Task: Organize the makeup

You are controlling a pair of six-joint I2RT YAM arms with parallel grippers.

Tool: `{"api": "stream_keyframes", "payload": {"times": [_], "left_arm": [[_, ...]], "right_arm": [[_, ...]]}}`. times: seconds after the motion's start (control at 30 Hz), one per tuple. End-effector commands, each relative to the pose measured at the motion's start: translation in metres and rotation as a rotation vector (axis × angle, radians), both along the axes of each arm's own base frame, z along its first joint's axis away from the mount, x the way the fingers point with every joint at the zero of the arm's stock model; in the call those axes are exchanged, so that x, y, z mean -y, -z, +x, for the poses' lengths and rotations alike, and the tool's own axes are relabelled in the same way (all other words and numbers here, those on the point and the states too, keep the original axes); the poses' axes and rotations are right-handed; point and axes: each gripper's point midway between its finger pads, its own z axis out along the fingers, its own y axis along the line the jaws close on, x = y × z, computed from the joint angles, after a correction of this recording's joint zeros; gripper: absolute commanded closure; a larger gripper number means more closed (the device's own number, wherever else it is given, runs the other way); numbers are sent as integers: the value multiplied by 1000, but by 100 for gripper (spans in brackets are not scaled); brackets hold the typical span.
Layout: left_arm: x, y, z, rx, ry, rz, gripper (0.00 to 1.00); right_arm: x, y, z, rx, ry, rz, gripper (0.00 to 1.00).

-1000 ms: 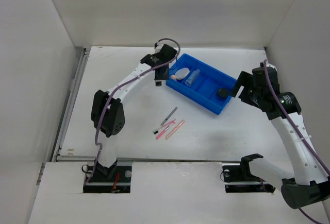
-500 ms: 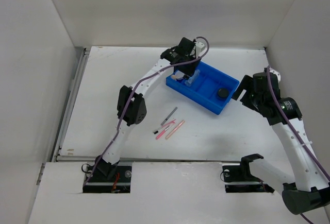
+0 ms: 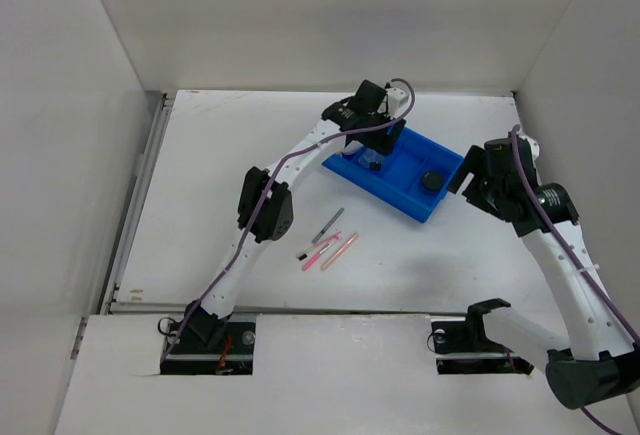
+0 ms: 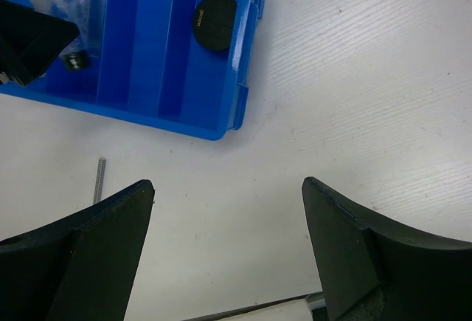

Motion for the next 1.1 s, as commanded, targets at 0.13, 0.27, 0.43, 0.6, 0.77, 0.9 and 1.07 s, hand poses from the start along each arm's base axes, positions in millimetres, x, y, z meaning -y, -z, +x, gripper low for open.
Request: {"api": "stream_keyframes", "payload": {"times": [0.13,0.27,0.43,0.6,0.77,0.9,1.07], "left_arm": [[9,-47,13,102,-9,-86,11],[5,-74,12,134,-29,-107,11],[-35,-120,-21,120,-71,-96,14],[-94,-104,-80,42,-123,0,23],[-130,-65,-143,-67,-115,65,33],[-146,-12,-165,-181,-158,124,38],[-135,16,-180,-270,-119,139,40]], "right_arm": [[-1,-3,5,17,6,12,12],[-1,-5,4,26,6,14,12],[0,-10,1,43,6,18,12],[-6,-18,-5,75,-22,53,12],[-11,-21,-2,90,-40,73,12],[-19,-32,3,118,-67,103,12],[-15,-24,-3,103,-59,93,12]]}}
